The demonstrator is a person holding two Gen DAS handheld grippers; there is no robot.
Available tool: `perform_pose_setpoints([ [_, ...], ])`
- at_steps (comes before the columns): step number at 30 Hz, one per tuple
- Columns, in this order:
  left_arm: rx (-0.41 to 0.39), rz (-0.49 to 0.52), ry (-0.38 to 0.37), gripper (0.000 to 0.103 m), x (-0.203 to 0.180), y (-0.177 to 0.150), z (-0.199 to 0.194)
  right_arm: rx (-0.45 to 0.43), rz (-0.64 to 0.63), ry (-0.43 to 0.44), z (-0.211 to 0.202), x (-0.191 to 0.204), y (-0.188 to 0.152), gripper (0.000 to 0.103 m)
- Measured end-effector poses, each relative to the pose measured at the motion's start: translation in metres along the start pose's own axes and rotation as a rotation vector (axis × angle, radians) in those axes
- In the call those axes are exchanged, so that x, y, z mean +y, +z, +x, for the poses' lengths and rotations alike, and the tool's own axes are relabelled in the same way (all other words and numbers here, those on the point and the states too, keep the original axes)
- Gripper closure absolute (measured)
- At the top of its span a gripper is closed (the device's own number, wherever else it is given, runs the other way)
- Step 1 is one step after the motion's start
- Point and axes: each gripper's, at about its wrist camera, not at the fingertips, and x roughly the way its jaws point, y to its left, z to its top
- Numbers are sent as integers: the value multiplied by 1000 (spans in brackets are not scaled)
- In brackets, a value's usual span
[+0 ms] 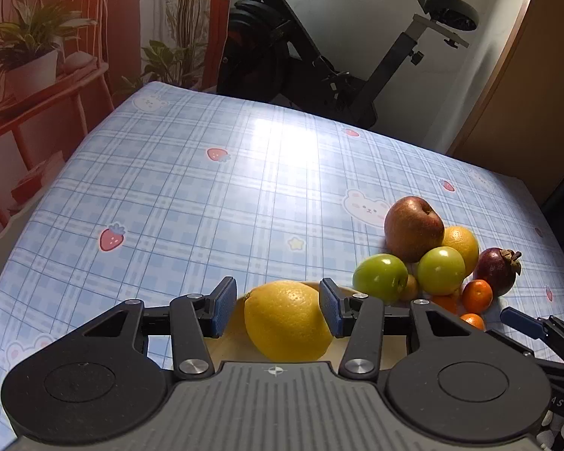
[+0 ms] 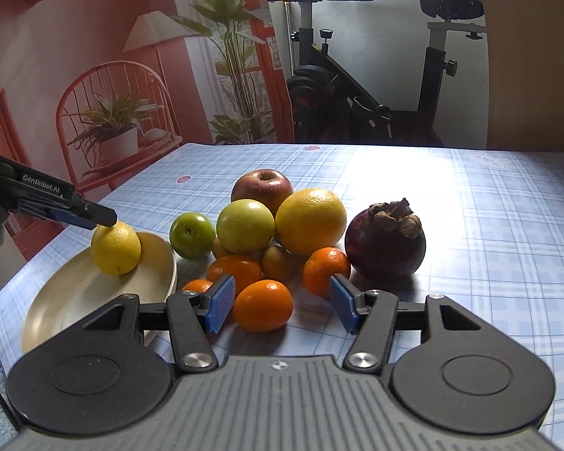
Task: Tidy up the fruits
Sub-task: 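Open the right tool to release the lemon onto the plate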
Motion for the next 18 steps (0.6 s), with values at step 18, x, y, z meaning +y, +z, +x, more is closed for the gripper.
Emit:
perform_pose_setpoints([
  [18,0,164,-98,53,-74,-10,-6,-14,-40,17,1,0,-7,44],
])
